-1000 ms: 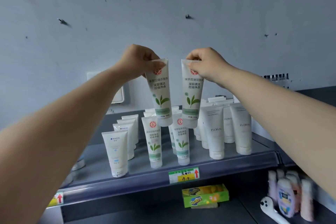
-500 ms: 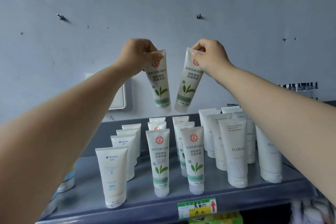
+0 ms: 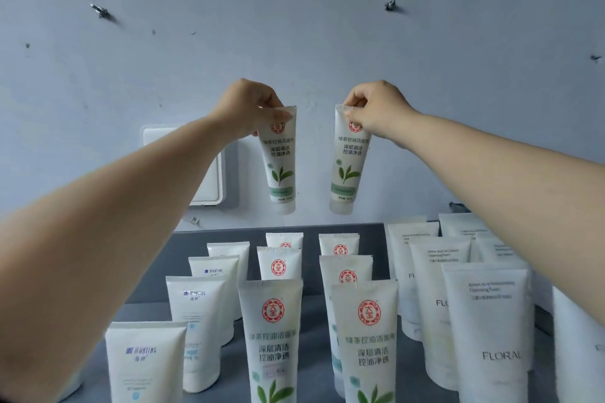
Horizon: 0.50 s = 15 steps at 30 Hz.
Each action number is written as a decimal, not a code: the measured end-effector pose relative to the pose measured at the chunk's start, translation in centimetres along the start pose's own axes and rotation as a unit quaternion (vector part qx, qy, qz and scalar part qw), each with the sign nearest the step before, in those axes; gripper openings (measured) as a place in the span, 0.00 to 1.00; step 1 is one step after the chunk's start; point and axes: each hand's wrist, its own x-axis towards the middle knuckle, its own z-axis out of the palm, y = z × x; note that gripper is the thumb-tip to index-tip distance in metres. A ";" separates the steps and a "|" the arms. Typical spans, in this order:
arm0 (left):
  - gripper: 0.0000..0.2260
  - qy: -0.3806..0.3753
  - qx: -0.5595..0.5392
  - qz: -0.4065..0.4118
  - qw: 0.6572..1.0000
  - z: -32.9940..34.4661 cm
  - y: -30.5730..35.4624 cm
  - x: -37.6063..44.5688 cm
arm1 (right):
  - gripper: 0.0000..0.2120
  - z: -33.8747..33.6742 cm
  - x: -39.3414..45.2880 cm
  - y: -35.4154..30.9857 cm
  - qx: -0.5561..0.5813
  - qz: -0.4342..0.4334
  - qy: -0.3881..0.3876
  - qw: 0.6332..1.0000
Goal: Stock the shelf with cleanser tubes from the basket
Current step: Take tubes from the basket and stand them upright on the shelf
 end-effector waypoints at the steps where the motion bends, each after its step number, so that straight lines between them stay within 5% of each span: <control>1: 0.10 -0.013 0.008 -0.001 1.000 0.5 -0.6 0.4 | 0.06 0.5 0.3 0.4 -0.013 0.000 -0.015 1.000; 15: 0.03 -0.231 0.101 -0.003 0.968 6.7 -6.1 4.3 | 0.07 6.5 2.5 3.5 -0.190 0.056 -0.257 0.946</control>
